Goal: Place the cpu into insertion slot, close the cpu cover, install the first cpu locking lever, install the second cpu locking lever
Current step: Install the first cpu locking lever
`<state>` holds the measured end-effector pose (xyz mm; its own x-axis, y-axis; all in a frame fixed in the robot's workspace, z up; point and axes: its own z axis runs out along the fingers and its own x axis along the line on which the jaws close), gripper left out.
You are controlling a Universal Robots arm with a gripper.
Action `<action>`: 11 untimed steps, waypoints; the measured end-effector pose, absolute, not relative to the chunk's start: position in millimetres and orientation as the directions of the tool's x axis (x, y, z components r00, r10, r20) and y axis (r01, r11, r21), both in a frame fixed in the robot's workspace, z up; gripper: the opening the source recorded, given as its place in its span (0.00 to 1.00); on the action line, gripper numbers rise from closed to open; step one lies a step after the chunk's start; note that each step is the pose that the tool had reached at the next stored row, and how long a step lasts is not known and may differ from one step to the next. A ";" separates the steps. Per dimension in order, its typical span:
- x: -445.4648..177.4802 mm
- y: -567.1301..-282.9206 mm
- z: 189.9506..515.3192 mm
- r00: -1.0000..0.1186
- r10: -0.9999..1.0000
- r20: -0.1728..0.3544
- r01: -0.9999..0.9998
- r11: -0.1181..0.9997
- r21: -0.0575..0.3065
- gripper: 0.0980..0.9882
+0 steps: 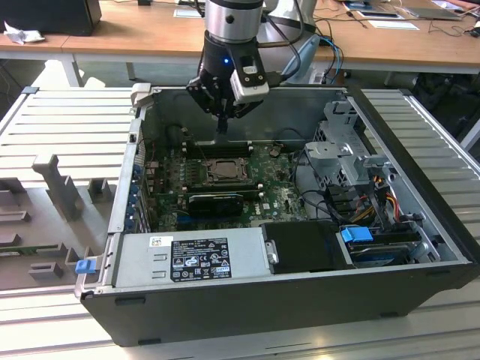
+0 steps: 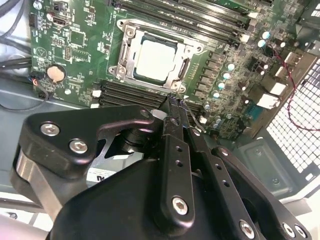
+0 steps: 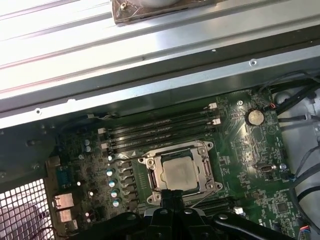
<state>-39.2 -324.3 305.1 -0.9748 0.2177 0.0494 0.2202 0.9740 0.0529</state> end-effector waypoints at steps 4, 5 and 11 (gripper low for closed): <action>-46.3 -324.3 304.0 -0.978 0.204 0.048 0.206 0.977 0.053 0.01; -46.3 -324.3 303.5 -0.980 0.191 0.048 0.193 0.980 0.053 0.01; -46.9 -324.3 301.6 -0.991 0.122 0.048 0.125 0.991 0.053 0.01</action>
